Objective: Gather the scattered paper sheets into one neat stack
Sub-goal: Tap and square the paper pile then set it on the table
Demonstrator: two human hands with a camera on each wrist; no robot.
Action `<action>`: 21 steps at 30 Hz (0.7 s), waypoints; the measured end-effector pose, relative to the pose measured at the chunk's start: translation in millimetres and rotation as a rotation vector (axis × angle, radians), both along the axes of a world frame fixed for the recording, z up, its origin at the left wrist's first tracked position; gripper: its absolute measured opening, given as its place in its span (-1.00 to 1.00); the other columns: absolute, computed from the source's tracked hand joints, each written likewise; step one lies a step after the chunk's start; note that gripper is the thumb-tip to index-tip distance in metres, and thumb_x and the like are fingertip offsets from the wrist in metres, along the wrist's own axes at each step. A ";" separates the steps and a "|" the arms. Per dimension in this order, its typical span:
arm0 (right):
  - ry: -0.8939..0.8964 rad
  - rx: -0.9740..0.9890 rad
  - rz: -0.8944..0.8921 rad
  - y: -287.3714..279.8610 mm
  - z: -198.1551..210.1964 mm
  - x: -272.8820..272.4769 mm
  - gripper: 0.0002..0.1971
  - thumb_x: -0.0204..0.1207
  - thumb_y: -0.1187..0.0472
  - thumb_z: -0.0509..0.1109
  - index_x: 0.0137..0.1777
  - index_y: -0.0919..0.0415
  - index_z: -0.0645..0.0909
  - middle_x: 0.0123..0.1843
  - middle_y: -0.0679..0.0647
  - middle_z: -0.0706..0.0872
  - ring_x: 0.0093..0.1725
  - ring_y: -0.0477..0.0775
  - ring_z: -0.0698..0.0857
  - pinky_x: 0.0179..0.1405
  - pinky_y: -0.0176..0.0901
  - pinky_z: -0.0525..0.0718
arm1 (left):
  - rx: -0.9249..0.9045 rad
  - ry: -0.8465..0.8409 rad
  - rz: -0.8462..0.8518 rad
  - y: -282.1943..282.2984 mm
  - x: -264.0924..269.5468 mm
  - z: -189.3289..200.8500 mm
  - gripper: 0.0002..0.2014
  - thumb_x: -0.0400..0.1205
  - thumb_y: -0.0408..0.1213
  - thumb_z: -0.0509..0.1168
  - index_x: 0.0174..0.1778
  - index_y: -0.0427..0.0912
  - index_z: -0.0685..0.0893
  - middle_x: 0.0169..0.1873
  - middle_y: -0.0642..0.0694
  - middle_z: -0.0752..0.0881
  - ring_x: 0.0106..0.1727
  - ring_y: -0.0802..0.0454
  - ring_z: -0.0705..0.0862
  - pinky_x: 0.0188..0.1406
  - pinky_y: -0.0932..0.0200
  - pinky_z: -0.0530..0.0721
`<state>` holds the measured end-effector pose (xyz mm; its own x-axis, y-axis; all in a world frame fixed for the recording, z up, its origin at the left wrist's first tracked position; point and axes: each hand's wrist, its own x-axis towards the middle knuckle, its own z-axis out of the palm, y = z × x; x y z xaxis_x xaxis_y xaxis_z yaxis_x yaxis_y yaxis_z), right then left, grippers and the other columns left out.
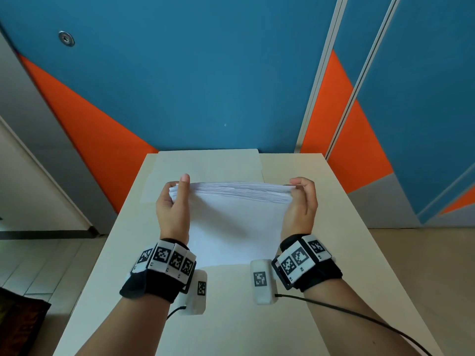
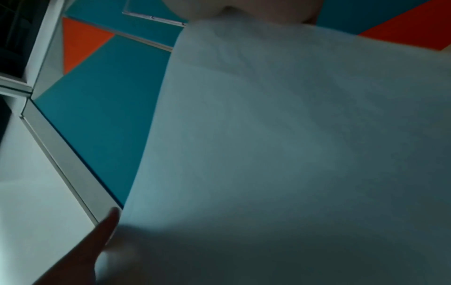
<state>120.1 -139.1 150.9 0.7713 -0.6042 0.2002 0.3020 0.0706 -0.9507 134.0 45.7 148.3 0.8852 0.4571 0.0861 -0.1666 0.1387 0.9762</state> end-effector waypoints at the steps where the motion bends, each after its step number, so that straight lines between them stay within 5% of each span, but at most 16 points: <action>1: 0.008 -0.013 0.032 -0.4 1.3 -0.7 -0.89 0.43 0.13 0.15 -0.21 -0.01 0.51 -0.27 -0.15 0.54 -0.27 -0.29 0.52 -0.13 -0.38 0.46 | 0.026 -0.011 -0.019 1.5 0.2 -1.9 -0.75 0.55 0.01 0.28 -0.38 0.01 0.48 -0.44 0.03 0.47 -0.37 0.11 0.45 -0.28 0.16 0.40; 3: 0.024 -0.031 0.180 -5.5 2.3 -2.5 -0.81 0.38 -0.08 0.27 -0.05 -0.08 0.51 -0.25 -0.13 0.54 -0.30 -0.30 0.52 -0.12 -0.41 0.50 | 0.084 -0.037 -0.132 9.5 0.8 -7.5 -0.87 0.41 -0.04 0.33 -0.23 0.08 0.51 -0.34 0.05 0.55 -0.34 0.20 0.55 -0.22 0.22 0.51; 4: 0.022 -0.049 0.287 -10.6 2.7 -4.3 -0.66 0.30 -0.11 0.36 0.08 -0.13 0.48 -0.23 -0.10 0.55 -0.31 -0.30 0.55 -0.13 -0.45 0.54 | 0.102 -0.038 -0.230 16.9 2.1 -13.9 -0.75 0.32 -0.07 0.37 -0.13 0.11 0.51 -0.26 0.05 0.60 -0.30 0.22 0.61 -0.21 0.25 0.58; 6: 0.067 -0.075 0.471 -25.1 -3.5 -6.6 -0.33 0.27 0.12 0.53 0.37 -0.13 0.35 -0.13 -0.08 0.60 -0.26 -0.35 0.65 -0.13 -0.53 0.61 | 0.089 0.027 -0.438 33.2 4.1 -26.9 -0.46 0.14 -0.13 0.51 0.02 0.14 0.51 -0.13 0.05 0.69 -0.17 0.18 0.72 -0.22 0.30 0.69; 8: 0.215 -0.112 0.597 -35.0 -10.9 -9.0 -0.22 0.29 0.47 0.54 0.45 -0.03 0.32 -0.05 -0.15 0.63 -0.23 -0.46 0.69 -0.08 -0.48 0.69 | 0.076 0.138 -0.546 42.6 4.0 -35.9 -0.31 -0.02 -0.12 0.65 0.05 -0.01 0.62 -0.11 0.02 0.81 -0.10 0.11 0.79 -0.21 0.28 0.73; 10: 0.401 -0.233 0.626 -34.1 -18.9 -10.0 -0.47 0.27 0.53 0.54 0.19 0.09 0.58 -0.06 -0.09 0.71 -0.19 -0.28 0.75 0.20 -0.03 0.71 | 0.084 0.216 -0.522 40.1 1.9 -38.6 -0.42 -0.04 -0.08 0.69 -0.13 -0.18 0.73 -0.29 0.00 0.86 -0.22 0.09 0.82 -0.28 0.27 0.73; 12: 0.485 -0.291 0.549 -30.6 -21.8 -7.9 -0.73 0.32 0.42 0.54 -0.14 0.04 0.64 -0.14 -0.03 0.74 -0.16 -0.08 0.75 0.26 0.15 0.65 | 0.079 0.205 -0.431 29.0 0.7 -30.0 -0.78 0.28 -0.30 0.58 -0.23 -0.22 0.73 -0.43 0.04 0.84 -0.35 0.13 0.81 -0.33 0.24 0.71; 15: 0.393 -0.233 0.466 -23.2 -6.3 -3.5 -0.82 0.38 0.35 0.51 -0.22 0.06 0.61 -0.19 0.01 0.74 -0.17 0.01 0.76 0.03 -0.09 0.75 | 0.054 0.123 -0.295 16.7 4.8 -10.5 -0.92 0.47 -0.43 0.43 -0.16 -0.21 0.72 -0.39 0.00 0.81 -0.41 0.15 0.78 -0.36 0.25 0.72; 18: 0.240 -0.130 0.424 -21.1 9.5 -0.3 -0.78 0.37 0.44 0.49 -0.28 0.09 0.62 -0.32 -0.15 0.72 -0.44 -0.33 0.73 -0.45 -0.51 0.65 | 0.024 0.006 -0.251 10.9 5.2 3.7 -0.87 0.49 -0.41 0.42 -0.07 -0.22 0.71 -0.24 -0.09 0.78 -0.35 0.13 0.77 -0.31 0.24 0.72; 21: 0.219 -0.088 0.468 -24.8 1.3 -2.0 -0.69 0.30 0.50 0.51 -0.15 0.06 0.66 -0.24 -0.10 0.79 -0.32 -0.27 0.78 -0.33 -0.40 0.71 | 0.010 -0.025 -0.315 11.9 -1.1 -4.5 -0.78 0.44 -0.39 0.46 -0.02 -0.16 0.70 -0.21 -0.04 0.81 -0.24 0.13 0.79 -0.27 0.25 0.72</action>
